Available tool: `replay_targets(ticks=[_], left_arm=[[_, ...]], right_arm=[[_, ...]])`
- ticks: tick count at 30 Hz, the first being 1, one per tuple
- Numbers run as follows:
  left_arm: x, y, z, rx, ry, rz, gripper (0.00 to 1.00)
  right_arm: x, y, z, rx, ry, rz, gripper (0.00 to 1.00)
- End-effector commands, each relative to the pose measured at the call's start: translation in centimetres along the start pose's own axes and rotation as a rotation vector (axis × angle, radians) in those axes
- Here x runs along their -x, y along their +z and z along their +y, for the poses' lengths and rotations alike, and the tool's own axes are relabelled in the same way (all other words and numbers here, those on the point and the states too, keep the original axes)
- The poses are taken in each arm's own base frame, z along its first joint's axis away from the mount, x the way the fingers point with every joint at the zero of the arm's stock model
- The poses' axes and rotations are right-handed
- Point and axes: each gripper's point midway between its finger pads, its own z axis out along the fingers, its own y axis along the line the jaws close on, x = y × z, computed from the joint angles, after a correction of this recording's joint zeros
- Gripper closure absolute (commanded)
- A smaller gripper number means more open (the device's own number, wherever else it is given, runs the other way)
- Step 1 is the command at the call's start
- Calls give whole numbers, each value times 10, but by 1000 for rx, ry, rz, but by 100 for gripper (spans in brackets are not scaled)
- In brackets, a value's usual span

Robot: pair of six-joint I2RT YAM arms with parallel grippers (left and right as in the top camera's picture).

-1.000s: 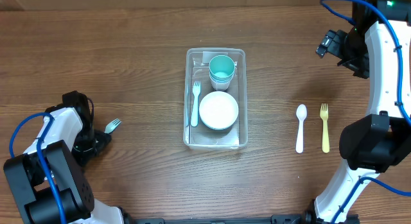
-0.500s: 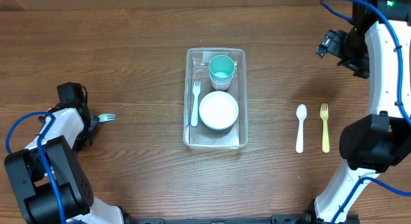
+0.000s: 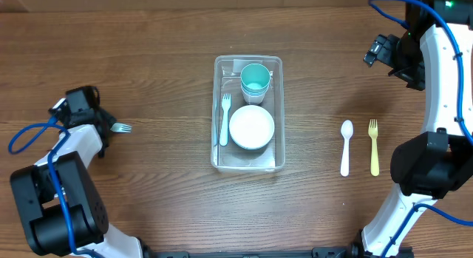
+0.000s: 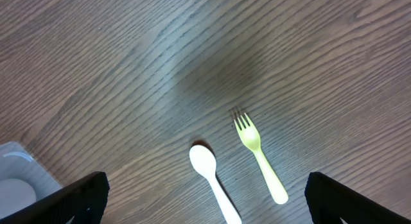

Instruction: Pack container

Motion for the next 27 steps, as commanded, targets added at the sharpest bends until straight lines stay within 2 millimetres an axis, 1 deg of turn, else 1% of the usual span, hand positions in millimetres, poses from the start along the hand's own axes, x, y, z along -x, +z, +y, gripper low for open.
replay_targets(ticks=[1,3,6,9,12,15,17,19,27], left_arm=[[-10,-6,-27,-54,143,3,0],[-13,-15,-46,-104,194,-1,0],[-21,-27,-69,-146,241,-15,0],[-28,-31,-75,-149,170,-6,0],[-34,-30,-67,-123,94,29,0],[-39,-28,-55,-76,100,52,0],[-38,-27,-46,-31,111,45,0],[-40,-27,-41,-8,109,51,0],[-67,-31,-14,99,9,159,0]], right_arm=[[5,-21,0,25,11,-60,0],[5,-21,0,25,11,-60,0],[5,-21,0,25,11,-60,0],[5,-21,0,25,11,-60,0],[5,-21,0,25,11,-60,0],[5,-21,0,25,11,-60,0],[5,-21,0,25,11,-60,0],[5,-21,0,25,11,-60,0],[5,-21,0,25,11,-60,0]])
